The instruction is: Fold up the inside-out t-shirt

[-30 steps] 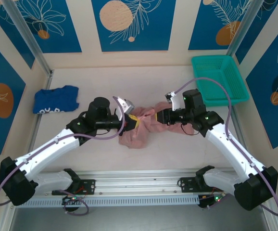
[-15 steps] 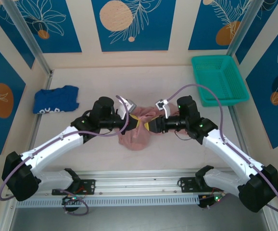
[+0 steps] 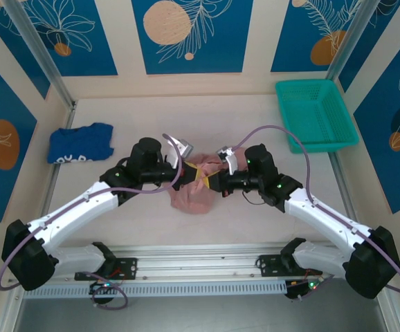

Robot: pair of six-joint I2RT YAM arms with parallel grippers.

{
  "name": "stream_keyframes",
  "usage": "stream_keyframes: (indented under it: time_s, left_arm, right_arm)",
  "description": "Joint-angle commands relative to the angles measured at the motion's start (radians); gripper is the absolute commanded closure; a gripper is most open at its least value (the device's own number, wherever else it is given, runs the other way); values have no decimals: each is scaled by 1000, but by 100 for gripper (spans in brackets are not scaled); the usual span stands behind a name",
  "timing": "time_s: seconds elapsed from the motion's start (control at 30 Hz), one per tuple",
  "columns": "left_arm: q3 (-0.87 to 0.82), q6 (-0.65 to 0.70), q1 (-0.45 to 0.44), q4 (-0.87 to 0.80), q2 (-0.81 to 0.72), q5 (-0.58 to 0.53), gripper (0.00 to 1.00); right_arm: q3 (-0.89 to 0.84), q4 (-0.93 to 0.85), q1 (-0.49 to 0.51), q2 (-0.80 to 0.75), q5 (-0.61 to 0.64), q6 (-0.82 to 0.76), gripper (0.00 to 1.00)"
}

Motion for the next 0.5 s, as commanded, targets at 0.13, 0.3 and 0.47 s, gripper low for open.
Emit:
stream_keyframes:
  time_s: [0.13, 0.3, 0.47]
  left_arm:
    - [-54, -24, 63, 4, -57, -5, 77]
    - [-60, -16, 65, -17, -52, 15, 67]
    - [-38, -36, 65, -38, -15, 9, 58]
  right_arm:
    - [-48, 104, -37, -42, -107, -1, 100]
    - [-43, 113, -44, -38, -125, -2, 100]
    - [-42, 107, -46, -37, -128, -19, 100]
